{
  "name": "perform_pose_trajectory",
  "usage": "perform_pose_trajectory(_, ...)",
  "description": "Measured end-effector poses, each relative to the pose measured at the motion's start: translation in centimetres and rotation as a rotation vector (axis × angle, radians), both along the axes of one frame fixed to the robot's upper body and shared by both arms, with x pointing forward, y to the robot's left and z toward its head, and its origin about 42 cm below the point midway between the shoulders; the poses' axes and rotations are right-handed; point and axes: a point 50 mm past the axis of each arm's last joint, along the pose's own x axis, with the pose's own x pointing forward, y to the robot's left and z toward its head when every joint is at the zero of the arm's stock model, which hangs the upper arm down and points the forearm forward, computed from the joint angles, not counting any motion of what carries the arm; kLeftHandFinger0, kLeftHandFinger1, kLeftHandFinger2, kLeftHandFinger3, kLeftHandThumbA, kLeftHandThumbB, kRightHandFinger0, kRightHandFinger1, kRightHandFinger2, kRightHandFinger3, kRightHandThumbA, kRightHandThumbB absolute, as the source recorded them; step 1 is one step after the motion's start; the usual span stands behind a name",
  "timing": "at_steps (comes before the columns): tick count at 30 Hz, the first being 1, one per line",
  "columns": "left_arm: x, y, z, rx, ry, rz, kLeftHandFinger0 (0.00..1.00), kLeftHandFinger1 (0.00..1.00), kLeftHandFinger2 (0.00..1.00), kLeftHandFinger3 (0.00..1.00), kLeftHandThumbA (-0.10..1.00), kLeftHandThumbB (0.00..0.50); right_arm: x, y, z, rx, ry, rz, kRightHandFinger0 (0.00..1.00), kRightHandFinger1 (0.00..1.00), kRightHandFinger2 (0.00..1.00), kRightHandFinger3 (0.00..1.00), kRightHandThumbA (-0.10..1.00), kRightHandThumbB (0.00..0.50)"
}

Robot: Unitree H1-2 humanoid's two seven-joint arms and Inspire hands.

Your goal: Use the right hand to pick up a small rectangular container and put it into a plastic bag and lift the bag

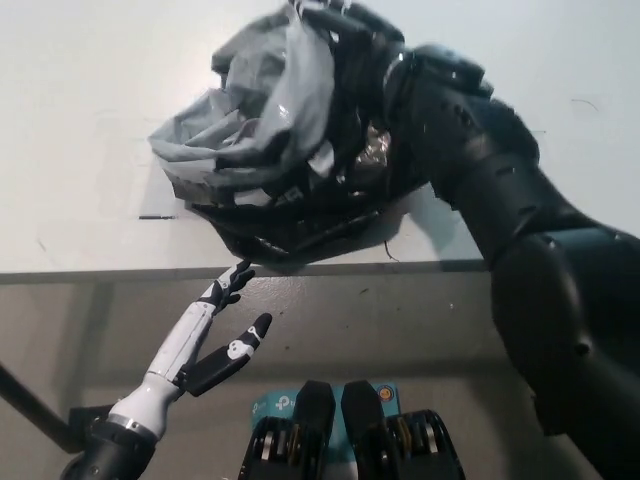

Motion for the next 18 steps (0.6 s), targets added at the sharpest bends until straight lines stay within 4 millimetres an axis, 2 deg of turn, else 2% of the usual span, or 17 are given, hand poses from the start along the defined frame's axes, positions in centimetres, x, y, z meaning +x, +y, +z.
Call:
perform_pose_trajectory(2,0.0,0.0,0.0,0.004,0.0,-0.004,1.0,1.0,1.0,1.0,0.67,0.17,0.0,-0.2,-0.6,-0.054,-0.005,0.005,0.97,1.0,1.0,1.0,0.6,0.291)
perform_pose_trajectory(3,0.0,0.0,0.0,0.006,0.001,-0.006,1.0,1.0,1.0,1.0,0.66,0.167,-0.1,-0.4,-0.9,-0.077,-0.009,0.008,1.0,1.0,1.0,1.0,0.69,0.323)
perform_pose_trajectory(6,0.0,0.0,0.0,0.016,0.002,-0.011,1.0,1.0,1.0,1.0,0.66,0.171,0.1,-1.4,-1.6,-0.231,-0.038,0.028,1.0,1.0,1.0,1.0,0.75,0.322)
perform_pose_trajectory(8,0.0,0.0,0.0,0.021,0.001,-0.012,1.0,1.0,1.0,1.0,0.67,0.17,0.3,-2.5,-1.3,-0.327,-0.067,0.042,1.0,1.0,1.0,1.0,0.76,0.366)
perform_pose_trajectory(12,0.0,0.0,0.0,0.028,0.002,-0.016,1.0,1.0,1.0,1.0,0.67,0.17,0.8,-4.3,-0.7,-0.48,-0.113,0.054,1.0,1.0,1.0,1.0,0.78,0.408)
perform_pose_trajectory(13,0.0,0.0,0.0,0.031,0.003,-0.018,1.0,1.0,1.0,1.0,0.67,0.17,1.1,-5.3,0.0,-0.557,-0.144,0.057,1.0,1.0,1.0,1.0,0.79,0.395)
perform_pose_trajectory(15,0.0,0.0,0.0,0.034,0.003,-0.02,1.0,1.0,1.0,1.0,0.65,0.177,1.3,-6.1,0.8,-0.614,-0.173,0.058,1.0,1.0,1.0,1.0,0.84,0.393)
perform_pose_trajectory(18,0.0,-0.1,-0.1,0.037,0.006,-0.023,1.0,1.0,1.0,1.0,0.64,0.17,1.6,-7.1,2.3,-0.695,-0.231,0.057,1.0,1.0,1.0,1.0,0.85,0.378)
